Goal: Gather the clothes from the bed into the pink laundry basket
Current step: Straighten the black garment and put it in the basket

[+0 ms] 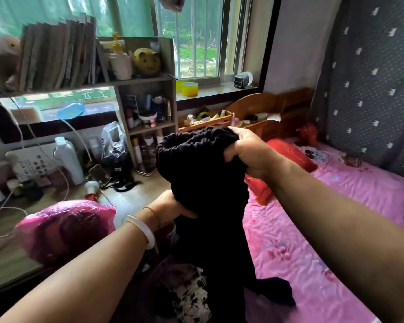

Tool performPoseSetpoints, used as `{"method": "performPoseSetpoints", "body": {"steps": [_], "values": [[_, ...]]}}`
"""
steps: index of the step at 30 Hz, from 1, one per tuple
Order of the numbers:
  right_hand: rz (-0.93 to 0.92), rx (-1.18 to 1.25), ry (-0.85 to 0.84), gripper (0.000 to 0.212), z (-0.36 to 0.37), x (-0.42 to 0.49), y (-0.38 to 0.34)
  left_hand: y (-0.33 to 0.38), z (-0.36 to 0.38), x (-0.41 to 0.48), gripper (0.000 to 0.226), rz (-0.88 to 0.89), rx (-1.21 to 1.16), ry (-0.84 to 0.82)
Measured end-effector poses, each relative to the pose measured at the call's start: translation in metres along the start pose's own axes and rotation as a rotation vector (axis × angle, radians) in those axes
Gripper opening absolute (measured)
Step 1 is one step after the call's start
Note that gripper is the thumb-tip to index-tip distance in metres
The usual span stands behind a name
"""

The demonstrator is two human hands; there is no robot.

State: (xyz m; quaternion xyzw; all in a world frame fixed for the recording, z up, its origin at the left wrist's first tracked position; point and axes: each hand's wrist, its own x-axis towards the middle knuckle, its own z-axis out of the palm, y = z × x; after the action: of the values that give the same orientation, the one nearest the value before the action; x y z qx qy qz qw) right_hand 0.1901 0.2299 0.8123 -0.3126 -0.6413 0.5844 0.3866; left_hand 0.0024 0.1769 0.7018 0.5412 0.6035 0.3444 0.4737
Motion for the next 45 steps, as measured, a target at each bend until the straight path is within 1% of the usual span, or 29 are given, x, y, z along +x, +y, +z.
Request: {"method": "performPoseSetpoints", "body": {"steps": [2, 4, 5, 7, 8, 9, 10, 11, 12, 14, 16, 17, 18, 19, 21, 22, 24, 26, 28, 29, 30, 32, 34, 36, 39, 41, 42, 43, 45], "values": [[-0.006, 0.193, 0.083, 0.056, -0.017, 0.006, -0.004, -0.002, -0.001, -0.001, 0.028, -0.021, -0.067, 0.024], [0.096, 0.405, 0.166, 0.055, -0.041, 0.003, 0.012, 0.005, 0.001, -0.004, 0.023, -0.015, -0.182, 0.044], [0.199, 0.402, 0.174, 0.057, -0.051, -0.003, 0.030, 0.010, 0.003, -0.006, 0.023, -0.011, -0.235, 0.035], [0.469, 0.208, 0.120, 0.064, -0.061, -0.028, 0.079, 0.015, 0.006, -0.005, 0.021, -0.010, -0.318, 0.039], [0.586, 0.129, 0.068, 0.059, -0.058, -0.044, 0.102, 0.017, 0.008, -0.003, 0.020, -0.013, -0.349, 0.046], [0.659, 0.116, 0.015, 0.047, -0.051, -0.056, 0.119, 0.019, 0.011, -0.003, 0.019, -0.007, -0.367, 0.042], [0.690, 0.153, -0.002, 0.034, -0.041, -0.064, 0.125, 0.019, 0.014, -0.001, 0.019, 0.012, -0.365, 0.035], [0.683, 0.217, 0.012, 0.024, -0.033, -0.067, 0.126, 0.019, 0.016, 0.000, 0.017, 0.028, -0.350, 0.030], [0.651, 0.285, 0.043, 0.019, -0.030, -0.066, 0.119, 0.020, 0.017, 0.002, 0.015, 0.041, -0.341, 0.043], [0.509, 0.447, 0.107, 0.024, -0.036, -0.057, 0.099, 0.020, 0.013, 0.006, 0.011, 0.007, -0.403, 0.089], [0.341, 0.634, 0.107, 0.031, -0.049, -0.049, 0.081, 0.025, 0.007, 0.012, 0.027, -0.049, -0.533, 0.099], [0.292, 0.675, 0.092, 0.032, -0.052, -0.050, 0.078, 0.028, 0.005, 0.014, 0.035, -0.075, -0.593, 0.077], [0.301, 0.640, 0.075, 0.033, -0.052, -0.053, 0.081, 0.029, 0.004, 0.015, 0.037, -0.083, -0.641, 0.051], [0.351, 0.534, 0.061, 0.030, -0.049, -0.057, 0.093, 0.032, 0.005, 0.015, 0.036, -0.093, -0.663, 0.037], [0.507, 0.291, -0.005, 0.028, -0.036, -0.071, 0.123, 0.033, 0.011, 0.015, 0.032, -0.126, -0.652, 0.046], [0.547, 0.244, -0.046, 0.028, -0.028, -0.077, 0.133, 0.031, 0.012, 0.015, 0.031, -0.137, -0.635, 0.051], [0.528, 0.318, -0.029, 0.027, -0.022, -0.076, 0.133, 0.028, 0.007, 0.013, 0.029, -0.149, -0.656, 0.030], [0.413, 0.500, 0.016, 0.031, -0.027, -0.070, 0.117, 0.019, -0.010, 0.015, 0.026, -0.147, -0.739, -0.015], [0.309, 0.668, 0.049, 0.052, -0.036, -0.066, 0.103, 0.011, -0.026, 0.017, 0.034, -0.142, -0.791, -0.064], [0.321, 0.664, 0.064, 0.059, -0.040, -0.065, 0.105, 0.008, -0.030, 0.017, 0.029, -0.168, -0.704, -0.067], [0.387, 0.594, 0.056, 0.058, -0.038, -0.067, 0.109, 0.003, -0.029, 0.017, 0.025, -0.193, -0.598, -0.072], [0.552, 0.380, 0.007, 0.038, -0.032, -0.074, 0.126, -0.008, -0.023, 0.016, 0.025, -0.289, -0.415, -0.085], [0.613, 0.311, 0.026, 0.025, -0.031, -0.081, 0.141, -0.011, -0.016, 0.009, 0.015, -0.340, -0.398, -0.117], [0.573, 0.417, 0.055, 0.023, -0.033, -0.082, 0.140, -0.012, -0.019, 0.008, 0.021, -0.312, -0.555, -0.075], [0.524, 0.504, 0.000, 0.029, -0.037, -0.079, 0.122, -0.022, -0.032, 0.011, 0.039, -0.226, -0.898, 0.019], [0.520, 0.487, -0.020, 0.028, -0.035, -0.076, 0.113, -0.034, -0.030, 0.011, 0.058, -0.240, -0.949, 0.045], [0.518, 0.477, -0.008, 0.027, -0.033, -0.074, 0.111, -0.043, -0.024, 0.007, 0.062, -0.289, -0.916, 0.003], [0.519, 0.478, 0.009, 0.025, -0.033, -0.073, 0.113, -0.051, -0.015, 0.002, 0.064, -0.343, -0.873, -0.077], [0.544, 0.505, 0.042, 0.022, -0.032, -0.073, 0.116, -0.056, 0.002, -0.013, 0.062, -0.395, -0.822, -0.232]]}}
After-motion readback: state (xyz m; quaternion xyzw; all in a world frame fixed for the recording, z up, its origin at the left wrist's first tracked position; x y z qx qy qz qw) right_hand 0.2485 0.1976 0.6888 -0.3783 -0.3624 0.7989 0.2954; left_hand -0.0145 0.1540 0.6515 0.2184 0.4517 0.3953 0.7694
